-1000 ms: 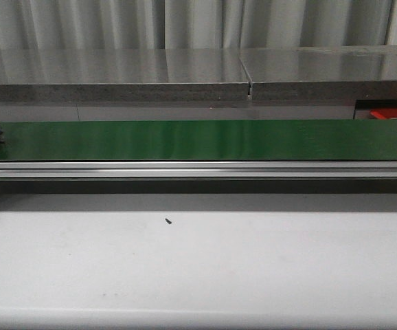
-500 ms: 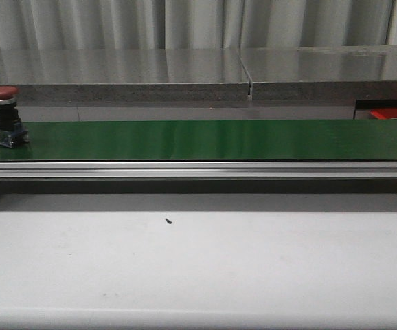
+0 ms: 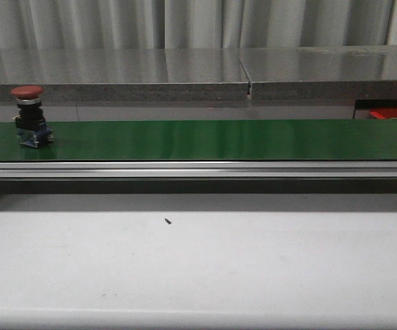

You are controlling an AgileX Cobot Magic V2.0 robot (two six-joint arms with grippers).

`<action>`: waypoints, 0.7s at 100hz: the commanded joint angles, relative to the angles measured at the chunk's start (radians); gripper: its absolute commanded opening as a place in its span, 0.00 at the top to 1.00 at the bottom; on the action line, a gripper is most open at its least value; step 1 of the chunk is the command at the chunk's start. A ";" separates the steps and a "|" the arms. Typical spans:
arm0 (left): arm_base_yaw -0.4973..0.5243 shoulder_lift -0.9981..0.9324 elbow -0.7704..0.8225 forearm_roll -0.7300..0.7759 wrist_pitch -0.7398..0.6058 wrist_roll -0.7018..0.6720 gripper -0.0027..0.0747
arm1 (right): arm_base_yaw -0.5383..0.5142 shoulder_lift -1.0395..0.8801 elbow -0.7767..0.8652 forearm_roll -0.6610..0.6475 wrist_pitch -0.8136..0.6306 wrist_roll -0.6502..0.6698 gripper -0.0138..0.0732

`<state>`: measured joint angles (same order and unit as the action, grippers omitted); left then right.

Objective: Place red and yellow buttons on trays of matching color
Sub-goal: 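Grasp a yellow button with the left gripper and carry it over the belt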

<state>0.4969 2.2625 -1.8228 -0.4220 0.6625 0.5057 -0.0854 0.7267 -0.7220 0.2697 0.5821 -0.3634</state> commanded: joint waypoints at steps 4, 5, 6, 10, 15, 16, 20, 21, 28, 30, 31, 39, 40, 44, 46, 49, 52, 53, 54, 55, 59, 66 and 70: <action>0.001 -0.049 -0.033 -0.022 -0.026 -0.010 0.33 | 0.002 -0.003 -0.027 0.008 -0.062 -0.005 0.98; 0.001 -0.048 -0.033 -0.022 -0.026 -0.010 0.34 | 0.002 -0.003 -0.027 0.008 -0.062 -0.005 0.98; 0.001 -0.046 -0.033 -0.022 -0.026 -0.010 0.36 | 0.002 -0.003 -0.027 0.008 -0.062 -0.005 0.98; 0.001 -0.046 -0.033 -0.022 -0.026 -0.010 0.46 | 0.002 -0.003 -0.027 0.008 -0.062 -0.005 0.98; 0.001 -0.046 -0.033 -0.022 -0.026 -0.010 0.59 | 0.002 -0.003 -0.027 0.008 -0.062 -0.005 0.98; 0.001 -0.046 -0.033 -0.022 -0.026 -0.010 0.62 | 0.002 -0.003 -0.027 0.008 -0.062 -0.005 0.98; 0.001 -0.052 -0.033 -0.022 -0.026 -0.010 0.70 | 0.002 -0.003 -0.027 0.008 -0.062 -0.005 0.98; 0.001 -0.051 -0.033 -0.024 -0.026 -0.010 0.73 | 0.002 -0.003 -0.027 0.008 -0.062 -0.005 0.98; 0.001 -0.067 -0.033 -0.031 -0.023 -0.010 0.84 | 0.002 -0.003 -0.027 0.008 -0.062 -0.005 0.98; 0.001 -0.074 -0.033 -0.031 -0.022 -0.010 0.86 | 0.002 -0.003 -0.027 0.008 -0.062 -0.005 0.98; 0.001 -0.078 -0.033 -0.031 -0.021 -0.010 0.87 | 0.002 -0.003 -0.027 0.008 -0.062 -0.005 0.98; -0.002 -0.113 -0.033 -0.032 -0.011 -0.010 0.89 | 0.002 -0.003 -0.027 0.008 -0.062 -0.005 0.98; -0.002 -0.117 -0.033 -0.032 -0.009 -0.010 0.89 | 0.002 -0.003 -0.027 0.008 -0.062 -0.005 0.98; -0.004 -0.142 -0.033 -0.041 0.001 -0.010 0.89 | 0.002 -0.003 -0.027 0.008 -0.062 -0.005 0.98; -0.004 -0.155 -0.033 -0.048 0.010 -0.010 0.89 | 0.002 -0.003 -0.027 0.008 -0.062 -0.005 0.98; -0.004 -0.173 -0.033 -0.073 0.032 -0.010 0.89 | 0.002 -0.003 -0.027 0.008 -0.062 -0.005 0.98; -0.004 -0.197 -0.033 -0.098 0.055 -0.010 0.89 | 0.002 -0.003 -0.027 0.008 -0.062 -0.005 0.98; -0.004 -0.202 -0.033 -0.104 0.061 -0.010 0.89 | 0.002 -0.003 -0.027 0.008 -0.062 -0.005 0.98; -0.004 -0.207 -0.033 -0.117 0.073 -0.010 0.89 | 0.002 -0.003 -0.027 0.008 -0.062 -0.005 0.98; -0.004 -0.217 -0.033 -0.124 0.080 -0.010 0.89 | 0.002 -0.003 -0.027 0.008 -0.062 -0.005 0.98; -0.009 -0.245 -0.033 -0.155 0.118 -0.010 0.89 | 0.002 -0.003 -0.027 0.008 -0.062 -0.005 0.98; -0.027 -0.291 -0.033 -0.157 0.158 -0.010 0.89 | 0.002 -0.003 -0.027 0.008 -0.062 -0.005 0.98; -0.040 -0.314 -0.029 -0.155 0.171 -0.010 0.89 | 0.002 -0.003 -0.027 0.008 -0.062 -0.005 0.98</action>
<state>0.4835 2.0647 -1.8235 -0.5235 0.8181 0.5034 -0.0854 0.7267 -0.7220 0.2697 0.5821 -0.3634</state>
